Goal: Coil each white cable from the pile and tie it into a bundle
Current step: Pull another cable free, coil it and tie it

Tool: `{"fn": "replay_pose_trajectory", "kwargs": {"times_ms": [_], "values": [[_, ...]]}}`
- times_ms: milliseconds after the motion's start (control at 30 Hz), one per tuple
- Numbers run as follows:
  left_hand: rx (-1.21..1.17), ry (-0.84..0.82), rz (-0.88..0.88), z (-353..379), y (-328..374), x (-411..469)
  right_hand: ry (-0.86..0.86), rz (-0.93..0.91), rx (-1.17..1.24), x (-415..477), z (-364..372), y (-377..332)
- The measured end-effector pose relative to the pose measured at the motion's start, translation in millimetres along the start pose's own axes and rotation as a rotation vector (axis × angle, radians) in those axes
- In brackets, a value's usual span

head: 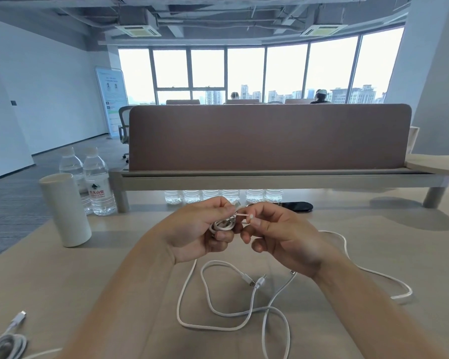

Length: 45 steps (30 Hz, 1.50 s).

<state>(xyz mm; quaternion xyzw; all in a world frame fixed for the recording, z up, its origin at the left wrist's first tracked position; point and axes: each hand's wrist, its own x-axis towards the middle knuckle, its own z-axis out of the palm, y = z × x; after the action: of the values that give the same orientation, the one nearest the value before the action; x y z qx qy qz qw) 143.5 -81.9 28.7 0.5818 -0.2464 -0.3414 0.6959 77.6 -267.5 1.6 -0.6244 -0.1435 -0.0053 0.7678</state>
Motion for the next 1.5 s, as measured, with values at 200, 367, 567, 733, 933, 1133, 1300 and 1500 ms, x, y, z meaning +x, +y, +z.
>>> {"fn": "replay_pose_trajectory", "kwargs": {"times_ms": [200,367,567,733,933,1133,1300,1500], "values": [[0.010,-0.003,-0.005,-1,1,0,-0.007,-0.001,0.000,0,0,0],[0.027,-0.021,-0.005,-1,2,-2,-0.011,0.003,-0.001,1,-1,0],[0.044,-0.035,0.004,-1,3,-3,0.010,0.017,-0.034,0,0,-1],[0.045,-0.034,0.004,0,3,-3,0.009,0.010,-0.043,1,0,0],[0.063,-0.029,-0.006,1,3,-3,0.025,0.009,-0.081,1,0,-2],[0.112,0.026,-0.010,3,1,2,0.073,0.021,-0.129,3,4,1],[0.209,0.106,0.005,10,-4,8,0.214,0.021,-0.200,8,7,4],[0.218,0.201,0.037,17,-8,12,0.383,-0.027,-0.464,9,12,5]]}}
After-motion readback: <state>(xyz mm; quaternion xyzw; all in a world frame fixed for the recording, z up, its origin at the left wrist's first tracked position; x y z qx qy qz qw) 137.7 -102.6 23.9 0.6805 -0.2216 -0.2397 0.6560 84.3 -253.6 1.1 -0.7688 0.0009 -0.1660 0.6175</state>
